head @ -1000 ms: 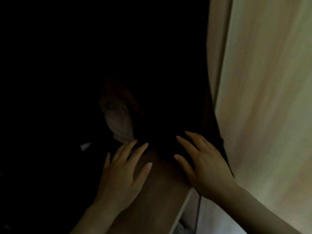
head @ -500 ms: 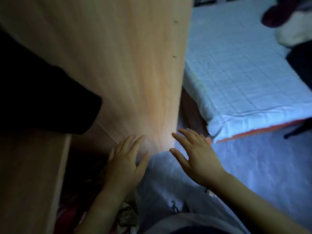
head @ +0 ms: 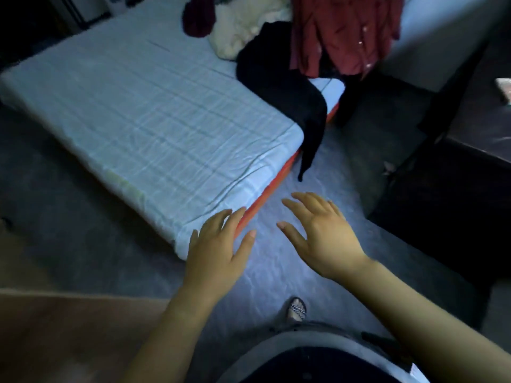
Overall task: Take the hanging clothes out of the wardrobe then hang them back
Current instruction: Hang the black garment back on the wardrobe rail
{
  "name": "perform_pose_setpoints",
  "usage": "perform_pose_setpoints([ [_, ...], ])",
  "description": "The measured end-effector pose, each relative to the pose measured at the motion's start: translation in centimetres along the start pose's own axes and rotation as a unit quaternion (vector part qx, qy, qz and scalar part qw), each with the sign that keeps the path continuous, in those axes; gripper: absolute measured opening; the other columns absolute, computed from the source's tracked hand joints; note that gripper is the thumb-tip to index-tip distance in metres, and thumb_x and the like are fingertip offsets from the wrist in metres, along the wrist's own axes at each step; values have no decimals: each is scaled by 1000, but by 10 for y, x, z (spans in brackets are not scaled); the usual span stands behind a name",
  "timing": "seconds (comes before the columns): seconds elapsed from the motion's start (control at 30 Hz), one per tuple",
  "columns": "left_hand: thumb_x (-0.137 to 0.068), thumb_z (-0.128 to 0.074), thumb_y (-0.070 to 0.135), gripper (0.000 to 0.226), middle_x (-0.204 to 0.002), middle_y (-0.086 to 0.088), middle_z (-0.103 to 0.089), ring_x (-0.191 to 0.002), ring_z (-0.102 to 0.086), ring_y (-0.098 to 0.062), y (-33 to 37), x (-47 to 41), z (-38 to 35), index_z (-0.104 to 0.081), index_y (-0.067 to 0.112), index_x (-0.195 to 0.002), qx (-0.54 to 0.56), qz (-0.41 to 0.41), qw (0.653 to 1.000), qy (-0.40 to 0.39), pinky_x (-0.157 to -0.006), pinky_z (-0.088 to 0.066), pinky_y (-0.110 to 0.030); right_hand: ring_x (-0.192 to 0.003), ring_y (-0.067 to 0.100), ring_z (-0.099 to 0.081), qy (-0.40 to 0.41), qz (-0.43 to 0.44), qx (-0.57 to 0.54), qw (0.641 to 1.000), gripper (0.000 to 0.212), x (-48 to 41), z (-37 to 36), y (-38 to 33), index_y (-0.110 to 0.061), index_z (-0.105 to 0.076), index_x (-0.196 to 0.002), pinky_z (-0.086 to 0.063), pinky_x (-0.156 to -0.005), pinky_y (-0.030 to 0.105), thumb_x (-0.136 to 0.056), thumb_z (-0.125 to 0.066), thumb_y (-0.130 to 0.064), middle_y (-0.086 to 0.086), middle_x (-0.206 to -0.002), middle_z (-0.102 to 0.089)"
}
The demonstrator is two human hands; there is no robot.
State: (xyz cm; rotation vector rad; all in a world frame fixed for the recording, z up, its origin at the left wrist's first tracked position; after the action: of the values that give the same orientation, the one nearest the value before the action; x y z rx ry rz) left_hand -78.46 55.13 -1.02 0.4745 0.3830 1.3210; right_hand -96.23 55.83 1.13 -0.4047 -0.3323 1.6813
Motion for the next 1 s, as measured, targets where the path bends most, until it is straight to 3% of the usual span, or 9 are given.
perform_pose_setpoints([
  [0.17,-89,-28,60,58,-133,2,-53,-124,-48,-21,82,-119,-37,-44,29,-136,15,-82,995,-45,-99,-40,-54,-126,29,-45,25,-81,18,996,60,-53,49,93,-17,-54,-127,-35,-103,54,-89,-28,-56,7,-132,-53],
  [0.33,-89,-29,56,59,-128,1,-57,-118,-53,-20,99,-217,-48,-49,22,-133,4,-109,993,-50,-96,-44,-46,-130,26,-41,23,-116,11,993,65,-124,58,149,-20,-51,-131,-33,-106,54,-88,-23,-60,4,-136,-50],
  [0.6,-85,-23,61,67,-136,2,-51,-121,-49,-16,61,-407,-33,-44,24,-137,26,-59,998,-18,-98,-43,-37,-135,21,-33,3,-62,6,998,74,-342,58,182,-20,-46,-137,-26,-111,49,-84,-14,-62,1,-142,-43],
  [0.7,-86,-22,62,68,-136,1,-51,-120,-50,-16,53,-489,-12,-44,23,-138,28,-48,998,-4,-98,-44,-36,-129,24,-42,14,-39,-1,999,70,-425,72,191,-16,-51,-133,-35,-105,51,-87,-21,-59,5,-137,-49],
  [0.87,-94,-32,57,59,-137,-1,-50,-121,-49,-16,36,-605,10,-43,20,-139,22,-32,999,29,-97,-41,-30,-125,26,-47,19,-12,-11,1000,65,-540,82,214,-12,-54,-129,-39,-103,41,-88,-27,-55,10,-133,-53],
  [1.0,-94,-34,51,54,-139,1,-48,-123,-48,-14,19,-678,6,-41,23,-140,29,12,999,33,-99,-44,-37,-122,25,-49,-7,22,-29,999,63,-620,74,240,-11,-55,-128,-40,-102,39,-89,-31,-53,10,-131,-55],
])
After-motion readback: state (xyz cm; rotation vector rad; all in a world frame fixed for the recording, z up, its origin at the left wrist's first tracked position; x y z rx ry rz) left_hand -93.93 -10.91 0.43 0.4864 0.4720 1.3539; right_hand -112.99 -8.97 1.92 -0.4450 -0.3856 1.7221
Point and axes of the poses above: each hand's wrist, its own x-axis away from the middle knuckle, its own z-axis out of the back of the hand, y = z × x, the point moved 6 cm from there along -x, towards the middle knuckle
